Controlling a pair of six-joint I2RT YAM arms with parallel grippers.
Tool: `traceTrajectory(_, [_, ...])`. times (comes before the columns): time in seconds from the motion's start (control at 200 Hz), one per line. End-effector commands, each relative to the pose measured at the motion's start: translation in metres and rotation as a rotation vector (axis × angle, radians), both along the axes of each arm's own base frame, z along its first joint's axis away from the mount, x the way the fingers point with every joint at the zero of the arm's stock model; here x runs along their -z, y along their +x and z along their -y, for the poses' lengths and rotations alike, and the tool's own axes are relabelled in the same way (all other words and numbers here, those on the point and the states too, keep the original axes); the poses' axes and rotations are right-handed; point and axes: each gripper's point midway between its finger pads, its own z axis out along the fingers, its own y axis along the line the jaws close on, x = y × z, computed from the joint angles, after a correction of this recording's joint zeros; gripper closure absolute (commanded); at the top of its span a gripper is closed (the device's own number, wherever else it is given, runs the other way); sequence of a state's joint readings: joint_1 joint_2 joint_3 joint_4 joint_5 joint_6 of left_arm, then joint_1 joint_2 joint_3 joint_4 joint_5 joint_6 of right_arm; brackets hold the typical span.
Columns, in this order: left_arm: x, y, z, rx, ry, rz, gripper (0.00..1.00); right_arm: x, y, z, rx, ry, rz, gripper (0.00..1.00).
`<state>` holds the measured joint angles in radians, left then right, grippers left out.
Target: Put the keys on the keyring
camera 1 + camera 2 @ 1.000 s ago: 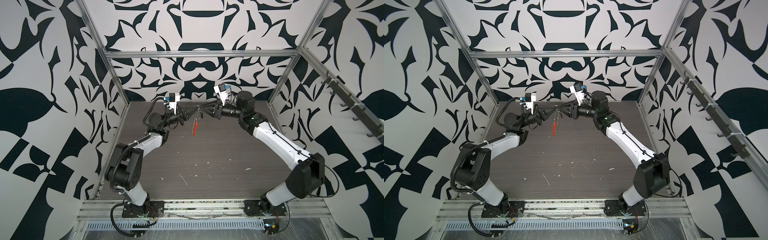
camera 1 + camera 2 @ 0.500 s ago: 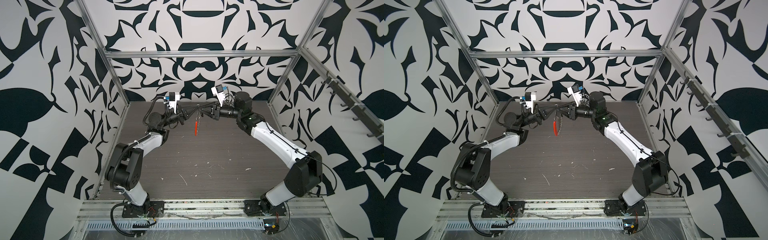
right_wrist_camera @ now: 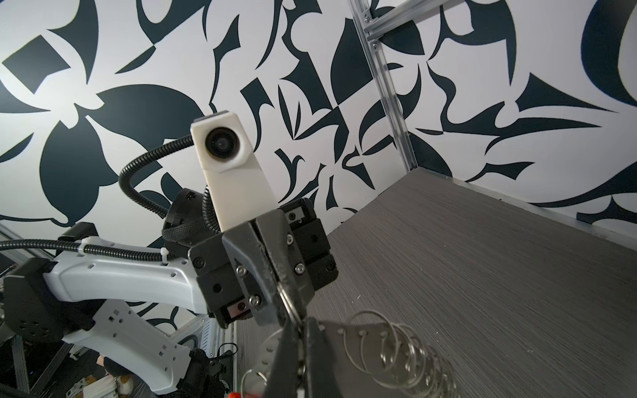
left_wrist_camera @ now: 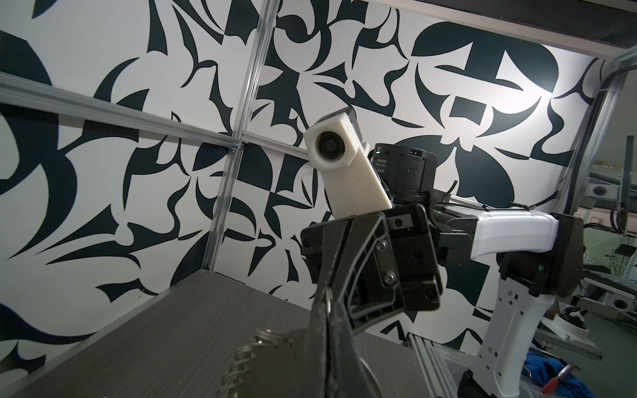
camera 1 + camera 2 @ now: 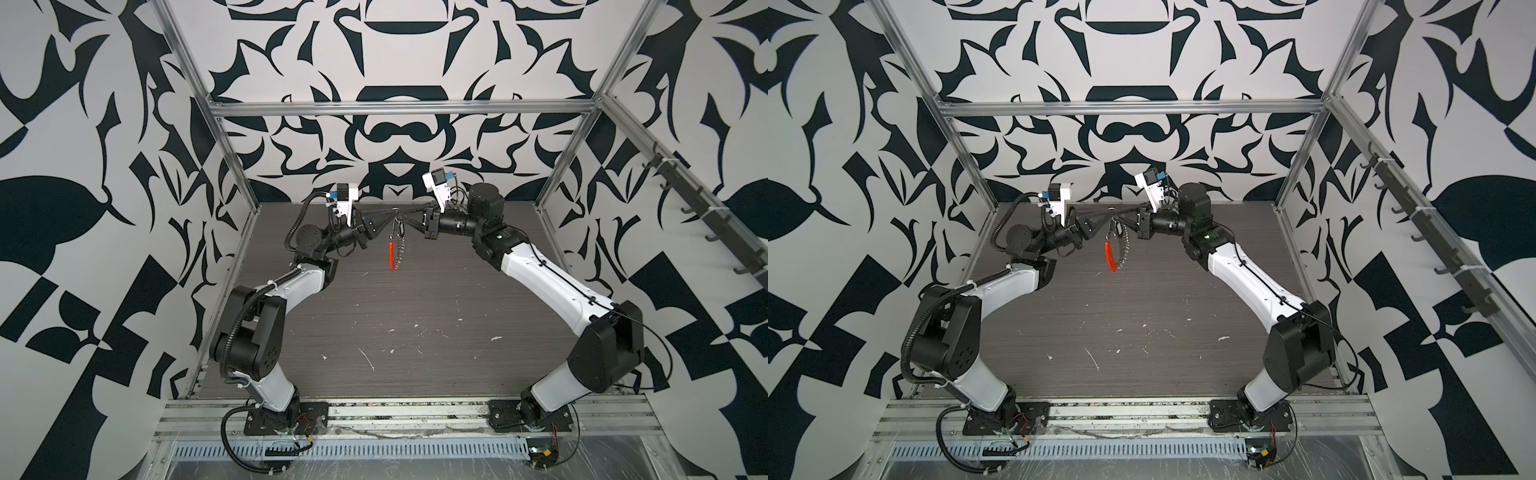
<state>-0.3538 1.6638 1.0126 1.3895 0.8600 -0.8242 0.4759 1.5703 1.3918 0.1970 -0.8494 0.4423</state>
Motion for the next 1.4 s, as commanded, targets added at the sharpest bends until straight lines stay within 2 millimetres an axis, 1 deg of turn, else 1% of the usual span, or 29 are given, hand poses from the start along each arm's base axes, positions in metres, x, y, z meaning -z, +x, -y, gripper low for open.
traceTrajectory(0.0, [-0.014, -0.002, 0.0, 0.009, -0.026, 0.056, 1.0, -0.031, -0.014, -0.006, -0.037, 0.044, 0.093, 1.0])
traceTrajectory(0.11, [-0.01, -0.005, 0.002, 0.034, -0.005, 0.059, 1.0, -0.024, -0.005, 0.001, 0.041, -0.008, 0.123, 1.0])
traceTrajectory(0.165, [-0.007, -0.006, 0.002, 0.037, 0.006, 0.067, 0.95, -0.018, -0.001, 0.004, 0.074, -0.046, 0.142, 1.0])
traceTrajectory(0.22, [-0.004, -0.006, 0.0, 0.028, 0.017, 0.077, 0.93, -0.008, 0.002, 0.006, 0.098, -0.093, 0.16, 1.0])
traceTrajectory(0.285, [0.002, -0.003, -0.004, 0.013, 0.035, 0.068, 0.86, 0.0, 0.004, 0.007, 0.117, -0.137, 0.178, 1.0])
traceTrajectory(0.395, [0.015, 0.002, -0.012, -0.017, 0.083, 0.049, 0.7, 0.01, 0.009, 0.009, 0.144, -0.189, 0.203, 1.0])
traceTrajectory(0.51, [0.028, 0.005, -0.024, -0.044, 0.157, 0.027, 0.69, 0.025, 0.013, 0.011, 0.149, -0.261, 0.207, 1.0])
traceTrajectory(0.575, [0.035, 0.002, -0.028, -0.045, 0.229, 0.05, 0.69, 0.033, 0.015, 0.01, 0.146, -0.312, 0.22, 1.0])
traceTrajectory(0.645, [0.048, -0.002, -0.029, -0.046, 0.36, 0.074, 0.72, 0.043, 0.013, 0.007, 0.132, -0.375, 0.247, 1.0])
traceTrajectory(0.68, [0.058, -0.005, -0.029, -0.054, 0.458, 0.094, 0.73, 0.048, 0.012, 0.006, 0.127, -0.408, 0.262, 1.0])
traceTrajectory(0.69, [0.063, -0.006, -0.03, -0.057, 0.492, 0.095, 0.73, 0.049, 0.012, 0.005, 0.126, -0.418, 0.266, 1.0])
traceTrajectory(0.755, [0.076, -0.017, -0.031, -0.042, 0.67, 0.143, 0.73, 0.055, 0.01, 0.003, 0.114, -0.459, 0.289, 1.0])
traceTrajectory(0.775, [0.08, -0.018, -0.033, -0.035, 0.704, 0.139, 0.73, 0.056, 0.009, 0.002, 0.111, -0.465, 0.292, 1.0])
traceTrajectory(0.875, [0.087, -0.021, -0.037, 0.008, 0.795, 0.144, 0.74, 0.058, 0.005, -0.002, 0.09, -0.472, 0.311, 1.0])
traceTrajectory(0.99, [0.088, -0.019, -0.037, 0.022, 0.813, 0.173, 0.74, 0.058, 0.002, -0.006, 0.075, -0.471, 0.329, 1.0])
traceTrajectory(1.215, [0.081, -0.011, -0.032, 0.038, 0.796, 0.212, 0.74, 0.054, -0.011, -0.012, 0.04, -0.447, 0.342, 1.0])
traceTrajectory(1.395, [0.074, -0.01, -0.027, 0.088, 0.776, 0.22, 0.7, 0.053, -0.015, -0.017, 0.028, -0.438, 0.342, 1.0])
